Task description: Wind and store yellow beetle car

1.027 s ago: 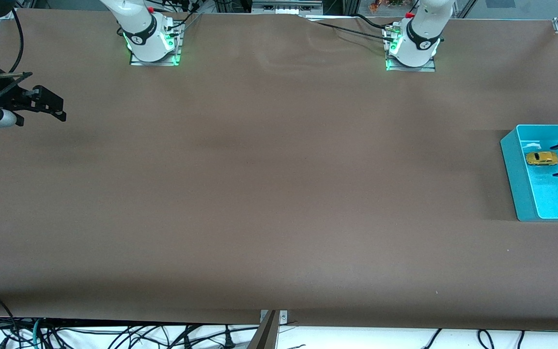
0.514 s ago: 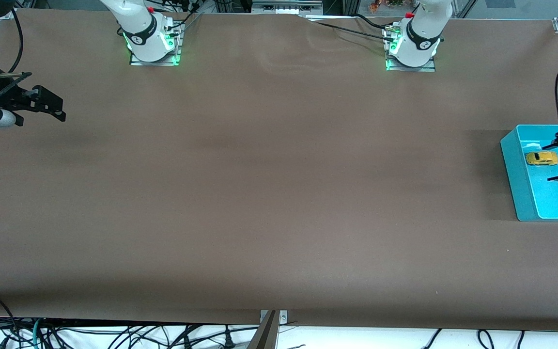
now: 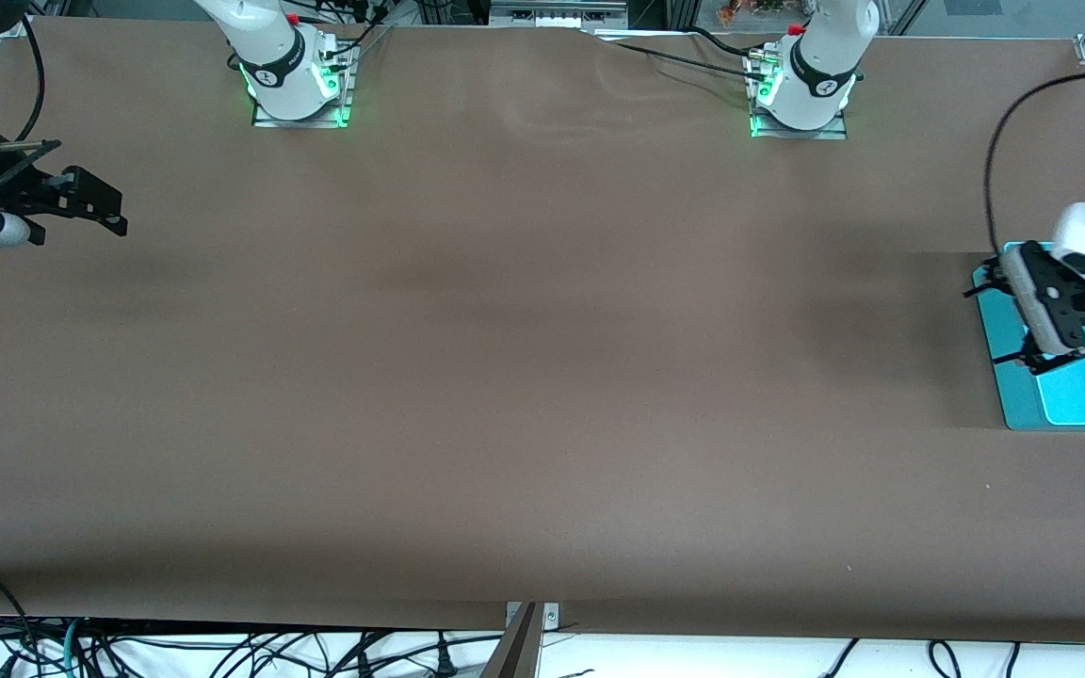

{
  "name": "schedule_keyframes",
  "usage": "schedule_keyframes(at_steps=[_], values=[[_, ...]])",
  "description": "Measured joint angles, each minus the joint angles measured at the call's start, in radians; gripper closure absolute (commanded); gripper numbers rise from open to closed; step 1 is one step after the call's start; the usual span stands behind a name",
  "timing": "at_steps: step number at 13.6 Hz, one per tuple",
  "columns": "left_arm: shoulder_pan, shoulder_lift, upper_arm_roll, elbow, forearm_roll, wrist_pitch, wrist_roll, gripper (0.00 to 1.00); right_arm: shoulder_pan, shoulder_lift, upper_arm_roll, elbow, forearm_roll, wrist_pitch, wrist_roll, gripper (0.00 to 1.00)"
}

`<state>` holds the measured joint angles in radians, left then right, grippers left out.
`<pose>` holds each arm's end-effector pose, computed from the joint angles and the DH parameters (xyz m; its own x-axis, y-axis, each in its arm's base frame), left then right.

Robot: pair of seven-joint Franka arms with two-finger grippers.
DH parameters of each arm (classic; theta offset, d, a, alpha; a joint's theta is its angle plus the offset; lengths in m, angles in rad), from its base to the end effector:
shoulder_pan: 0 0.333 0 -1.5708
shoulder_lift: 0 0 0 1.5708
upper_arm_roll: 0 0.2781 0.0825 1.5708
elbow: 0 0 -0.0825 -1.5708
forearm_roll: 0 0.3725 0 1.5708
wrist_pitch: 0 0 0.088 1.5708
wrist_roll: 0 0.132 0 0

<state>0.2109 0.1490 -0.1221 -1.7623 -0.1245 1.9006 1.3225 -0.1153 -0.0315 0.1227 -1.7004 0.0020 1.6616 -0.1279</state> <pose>0.5868 0.0426 0.4177 0.3699 -0.9202 0.1277 -0.9290 -0.3672 0.0455 0.5395 0.0050 0.5264 0.9909 0.1346 -0.0077 0.1346 -0.9909 0.0009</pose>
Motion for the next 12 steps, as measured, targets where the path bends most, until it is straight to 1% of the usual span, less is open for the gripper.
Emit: schedule_keyframes(at_steps=[3,5,7,10,12], values=[[-0.104,-0.057,-0.001,0.001,0.0,-0.003,-0.321,0.0,0.0,0.0,0.0,0.0,0.0,0.0,0.0,0.0],[-0.135,-0.078,0.0,0.023,0.0,-0.029,-0.495,0.0,0.0,0.0,0.0,0.0,0.0,0.0,0.0,0.0],[-0.146,-0.081,0.004,0.059,0.0,-0.088,-0.684,0.0,0.0,0.0,0.0,0.0,0.0,0.0,0.0,0.0],[-0.18,-0.081,0.009,0.104,0.016,-0.211,-0.959,0.0,0.0,0.0,0.0,0.0,0.0,0.0,0.0,0.0],[-0.226,-0.081,0.05,0.123,0.027,-0.295,-1.101,0.0,0.0,0.0,0.0,0.0,0.0,-0.001,0.0,0.0]])
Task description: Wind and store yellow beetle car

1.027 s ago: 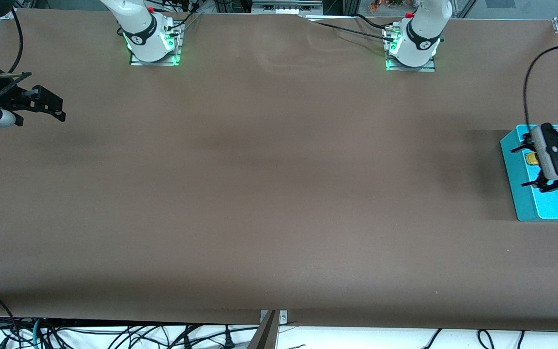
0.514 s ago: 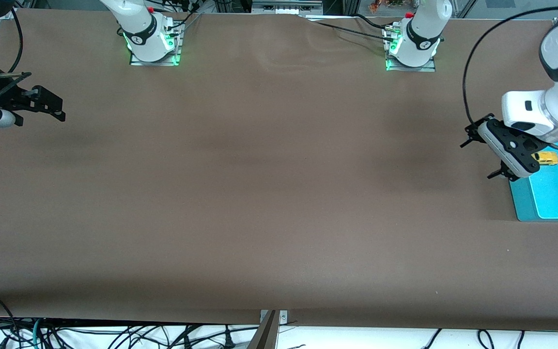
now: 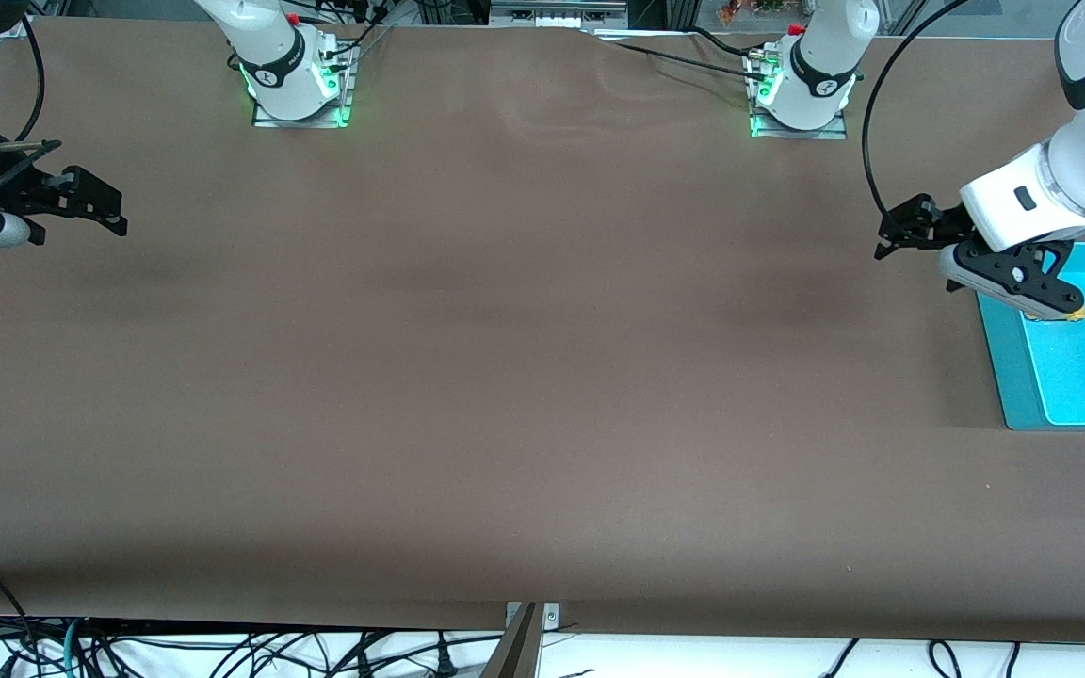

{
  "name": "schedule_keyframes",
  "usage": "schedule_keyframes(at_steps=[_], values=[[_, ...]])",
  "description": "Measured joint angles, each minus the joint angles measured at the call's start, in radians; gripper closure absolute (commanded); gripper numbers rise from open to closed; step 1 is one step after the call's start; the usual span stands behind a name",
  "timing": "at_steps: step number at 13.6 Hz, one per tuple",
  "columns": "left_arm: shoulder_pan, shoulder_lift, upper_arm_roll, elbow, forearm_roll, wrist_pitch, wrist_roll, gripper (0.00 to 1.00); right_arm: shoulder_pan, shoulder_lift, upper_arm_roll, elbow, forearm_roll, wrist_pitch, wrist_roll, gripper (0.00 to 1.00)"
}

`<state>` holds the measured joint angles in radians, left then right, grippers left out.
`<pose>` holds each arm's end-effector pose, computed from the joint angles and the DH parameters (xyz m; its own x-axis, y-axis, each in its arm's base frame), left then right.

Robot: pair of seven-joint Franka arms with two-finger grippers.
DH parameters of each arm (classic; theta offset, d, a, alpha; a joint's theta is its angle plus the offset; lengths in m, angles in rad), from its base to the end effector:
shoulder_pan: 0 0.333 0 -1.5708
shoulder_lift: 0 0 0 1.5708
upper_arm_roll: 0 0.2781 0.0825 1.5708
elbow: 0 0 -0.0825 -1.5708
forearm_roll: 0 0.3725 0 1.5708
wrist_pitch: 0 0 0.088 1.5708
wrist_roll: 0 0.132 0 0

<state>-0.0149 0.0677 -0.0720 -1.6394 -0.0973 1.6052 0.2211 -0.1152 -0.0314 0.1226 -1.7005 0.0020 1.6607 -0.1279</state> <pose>0.5524 -0.0598 0.4965 0.9512 -0.2989 -0.0771 -0.2887 -0.9498 0.1209 0.5394 0.0050 0.5262 0.9909 0.1346 -0.0088 0.1346 -0.9909 0.0007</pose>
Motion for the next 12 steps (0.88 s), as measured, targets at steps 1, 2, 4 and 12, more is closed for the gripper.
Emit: schedule_keyframes(at_steps=[1,2,4,12], values=[[-0.025,0.0,0.039,0.009,0.001,-0.044,-0.034,0.0,0.0,0.0,0.0,0.0,0.0,0.0,0.0,0.0],[-0.049,0.0,0.08,0.018,0.001,-0.087,-0.047,0.0,0.0,0.0,0.0,0.0,0.0,-0.001,0.0,0.0],[-0.075,0.0,0.135,0.026,0.001,-0.161,-0.058,0.0,0.0,0.0,0.0,0.0,0.0,-0.007,0.0,0.0],[-0.08,0.011,0.151,0.025,0.004,-0.183,-0.119,0.0,0.0,0.001,0.0,0.0,0.0,-0.036,0.005,0.0]])
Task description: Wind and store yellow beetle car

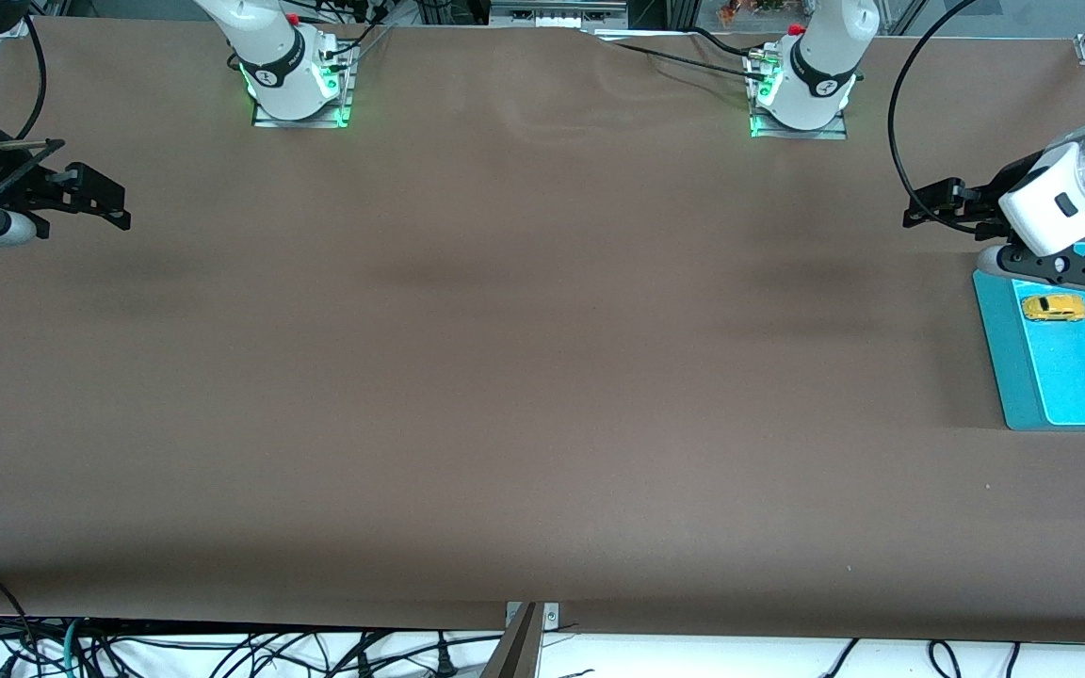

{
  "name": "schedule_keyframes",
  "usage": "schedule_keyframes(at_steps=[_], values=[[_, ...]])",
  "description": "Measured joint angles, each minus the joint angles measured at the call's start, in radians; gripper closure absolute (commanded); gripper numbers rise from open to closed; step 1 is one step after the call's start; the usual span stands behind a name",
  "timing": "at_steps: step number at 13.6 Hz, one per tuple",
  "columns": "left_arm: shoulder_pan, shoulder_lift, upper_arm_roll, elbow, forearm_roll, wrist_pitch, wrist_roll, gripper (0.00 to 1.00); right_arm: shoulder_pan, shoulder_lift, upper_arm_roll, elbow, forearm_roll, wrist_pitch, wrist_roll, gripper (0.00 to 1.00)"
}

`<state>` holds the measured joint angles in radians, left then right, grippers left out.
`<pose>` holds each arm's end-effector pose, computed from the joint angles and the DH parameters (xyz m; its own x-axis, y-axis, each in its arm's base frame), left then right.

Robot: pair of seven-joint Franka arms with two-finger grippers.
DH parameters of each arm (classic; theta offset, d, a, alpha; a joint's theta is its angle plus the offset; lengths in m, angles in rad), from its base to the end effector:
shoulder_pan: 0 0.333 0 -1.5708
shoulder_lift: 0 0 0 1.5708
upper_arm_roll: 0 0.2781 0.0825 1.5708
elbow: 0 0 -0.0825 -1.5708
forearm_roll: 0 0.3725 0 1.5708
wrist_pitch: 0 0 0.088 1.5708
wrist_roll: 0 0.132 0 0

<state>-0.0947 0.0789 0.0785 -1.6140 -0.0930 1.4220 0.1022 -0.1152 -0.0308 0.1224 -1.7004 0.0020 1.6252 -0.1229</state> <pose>0.5331 -0.0231 0.4902 0.9578 -0.1295 -0.2566 -0.1034 -0.9882 0.1128 0.5348 0.0048 0.5230 0.9906 0.1294 -0.0445 0.1294 -0.9916 -0.0037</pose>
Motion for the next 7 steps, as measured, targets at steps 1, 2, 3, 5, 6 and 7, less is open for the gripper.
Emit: schedule_keyframes(at_steps=[1,2,3,5,6,7], values=[[0.0,0.006,0.0,0.0,0.0,0.011,0.0,0.0,0.0,0.0,0.0,0.0,0.0,0.0,0.0,0.0],[0.0,0.011,0.0,0.0,0.001,0.028,0.0,0.0,0.0,0.0,0.0,0.0,0.0,0.0,0.0,0.0],[0.0,0.015,0.0,0.001,0.001,0.042,0.0,0.0,0.0,0.0,0.0,0.0,0.0,0.0,0.001,0.0],[0.0,0.018,0.0,0.001,0.001,0.052,0.0,0.0,0.0,0.0,0.0,0.0,0.0,0.0,0.001,0.0],[0.0,0.019,0.0,0.001,0.001,0.056,0.0,0.0,0.0,0.0,0.0,0.0,0.0,0.0,0.001,0.0],[0.0,0.019,0.0,0.001,0.007,0.064,0.0,0.0,0.0,0.0,0.0,0.0,0.0,0.0,0.001,0.0]])
